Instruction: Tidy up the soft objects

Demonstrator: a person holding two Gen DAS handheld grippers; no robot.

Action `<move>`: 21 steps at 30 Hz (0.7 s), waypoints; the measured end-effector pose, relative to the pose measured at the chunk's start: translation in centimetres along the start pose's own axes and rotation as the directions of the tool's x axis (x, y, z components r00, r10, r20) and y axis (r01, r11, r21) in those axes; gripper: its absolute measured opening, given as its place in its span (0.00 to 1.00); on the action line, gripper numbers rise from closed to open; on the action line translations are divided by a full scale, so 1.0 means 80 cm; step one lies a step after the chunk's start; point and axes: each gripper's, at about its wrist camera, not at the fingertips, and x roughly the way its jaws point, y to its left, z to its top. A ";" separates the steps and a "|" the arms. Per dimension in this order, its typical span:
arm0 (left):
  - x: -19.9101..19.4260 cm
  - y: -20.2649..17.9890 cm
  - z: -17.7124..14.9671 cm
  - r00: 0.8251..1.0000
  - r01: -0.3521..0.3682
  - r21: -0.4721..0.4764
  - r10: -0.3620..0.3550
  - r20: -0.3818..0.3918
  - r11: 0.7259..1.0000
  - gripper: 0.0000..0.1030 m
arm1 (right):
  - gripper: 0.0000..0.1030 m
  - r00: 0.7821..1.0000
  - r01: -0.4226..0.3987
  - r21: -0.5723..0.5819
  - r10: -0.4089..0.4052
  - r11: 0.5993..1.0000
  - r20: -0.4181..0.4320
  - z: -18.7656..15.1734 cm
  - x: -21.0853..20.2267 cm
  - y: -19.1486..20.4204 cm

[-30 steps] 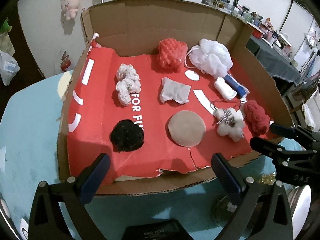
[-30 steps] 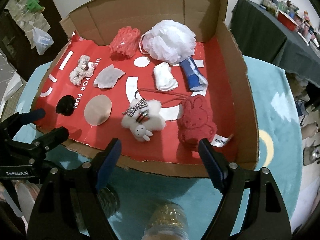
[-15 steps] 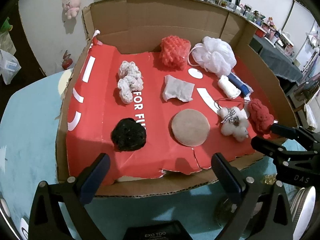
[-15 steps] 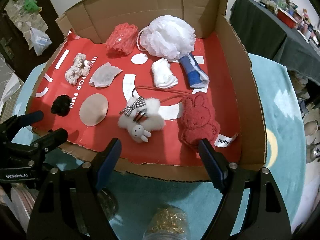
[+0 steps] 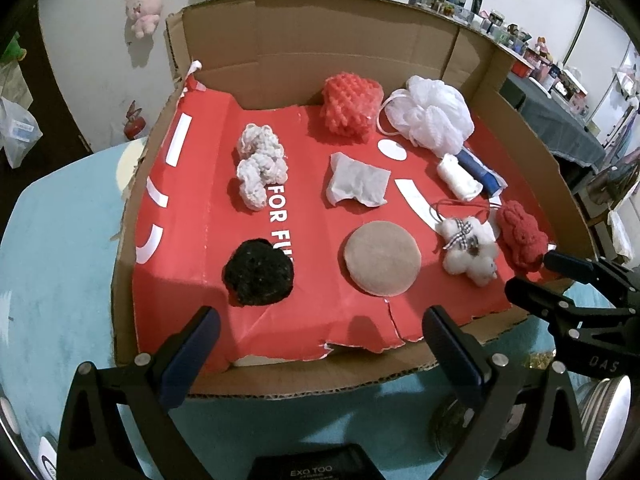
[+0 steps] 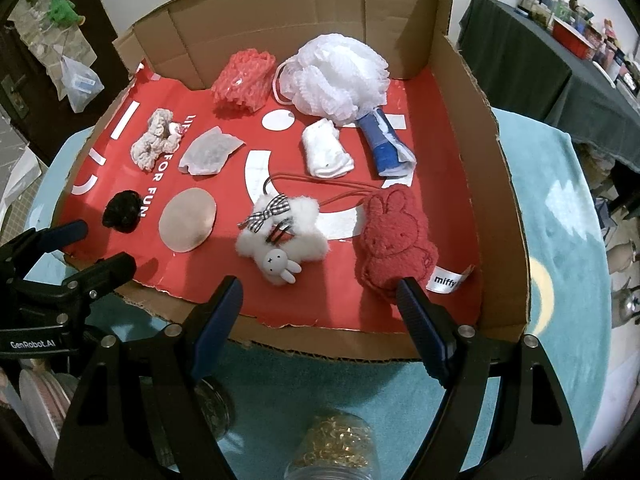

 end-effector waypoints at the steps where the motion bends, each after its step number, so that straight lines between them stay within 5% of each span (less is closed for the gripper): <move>1: 0.000 0.000 0.000 1.000 -0.001 0.001 0.001 0.002 1.000 1.00 | 0.77 1.000 0.000 -0.001 0.000 1.000 0.001 0.000 0.000 0.000; 21: -0.001 -0.001 0.001 1.000 -0.001 0.003 0.001 0.013 1.000 1.00 | 0.77 1.000 -0.001 -0.002 0.001 1.000 0.016 0.000 -0.002 0.000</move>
